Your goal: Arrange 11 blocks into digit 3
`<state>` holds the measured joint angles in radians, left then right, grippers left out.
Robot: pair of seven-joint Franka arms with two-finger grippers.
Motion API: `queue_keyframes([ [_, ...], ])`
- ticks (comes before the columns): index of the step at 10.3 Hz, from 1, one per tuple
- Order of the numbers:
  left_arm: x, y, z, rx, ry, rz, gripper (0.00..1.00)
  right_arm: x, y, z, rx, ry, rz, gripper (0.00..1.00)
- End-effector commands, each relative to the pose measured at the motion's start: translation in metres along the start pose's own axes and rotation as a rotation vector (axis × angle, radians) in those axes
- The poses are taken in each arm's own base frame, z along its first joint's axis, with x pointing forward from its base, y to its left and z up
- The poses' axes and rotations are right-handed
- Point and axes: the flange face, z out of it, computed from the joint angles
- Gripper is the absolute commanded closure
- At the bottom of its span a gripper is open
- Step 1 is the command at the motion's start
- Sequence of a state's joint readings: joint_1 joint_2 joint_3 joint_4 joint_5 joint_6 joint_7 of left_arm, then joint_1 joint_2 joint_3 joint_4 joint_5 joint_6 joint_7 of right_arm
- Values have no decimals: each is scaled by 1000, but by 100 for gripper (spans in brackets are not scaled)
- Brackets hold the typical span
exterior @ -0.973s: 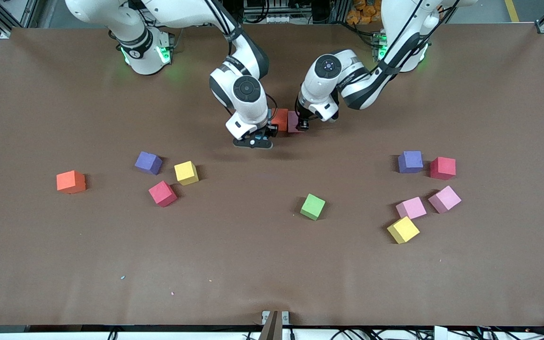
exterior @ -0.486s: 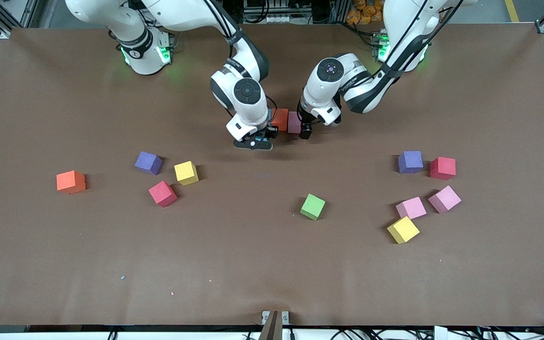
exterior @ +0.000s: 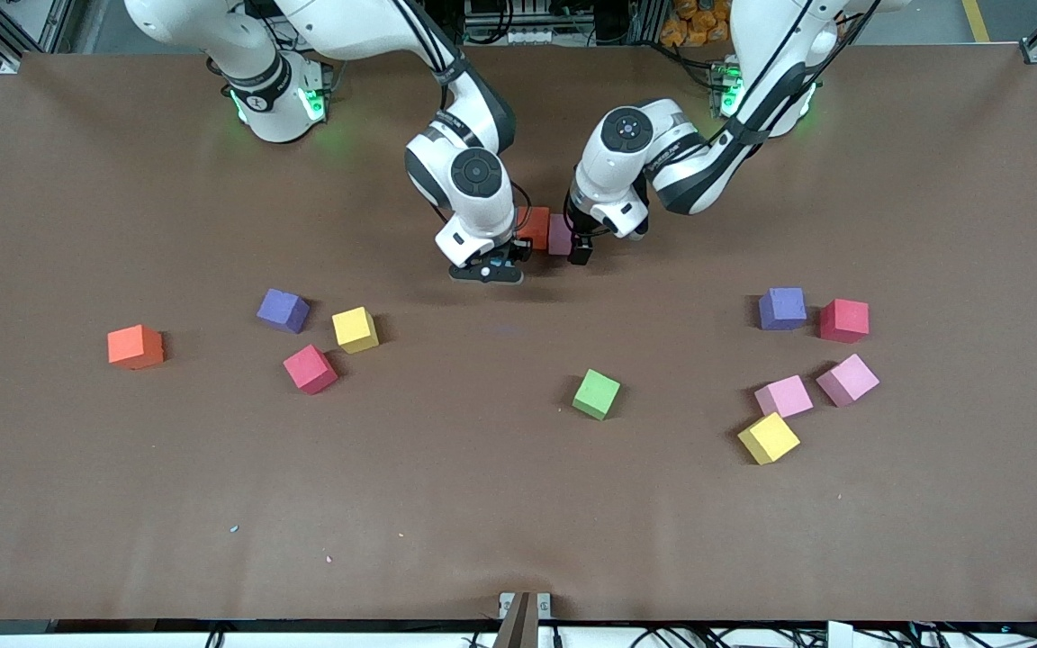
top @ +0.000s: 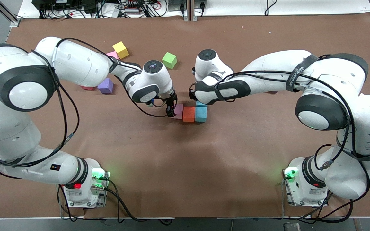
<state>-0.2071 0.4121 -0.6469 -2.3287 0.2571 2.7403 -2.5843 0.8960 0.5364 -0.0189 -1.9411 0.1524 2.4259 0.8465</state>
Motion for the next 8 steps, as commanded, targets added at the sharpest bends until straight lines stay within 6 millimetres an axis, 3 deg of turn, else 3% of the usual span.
queue_keyframes([
  [1,-2,-1,-14,-29,25,-2,0,-3,-7,2,-1,6,0,100],
  [4,-5,7,-27,-51,22,-1,0,-3,-6,7,-7,4,0,99],
  [6,-3,29,-37,-55,34,-25,0,-4,-6,8,-10,5,-3,96],
  [7,-3,39,-42,-56,38,-31,0,-3,-6,10,-14,5,-5,87],
  [8,-3,47,-46,-61,36,-21,0,-3,-6,10,-14,5,-5,64],
])
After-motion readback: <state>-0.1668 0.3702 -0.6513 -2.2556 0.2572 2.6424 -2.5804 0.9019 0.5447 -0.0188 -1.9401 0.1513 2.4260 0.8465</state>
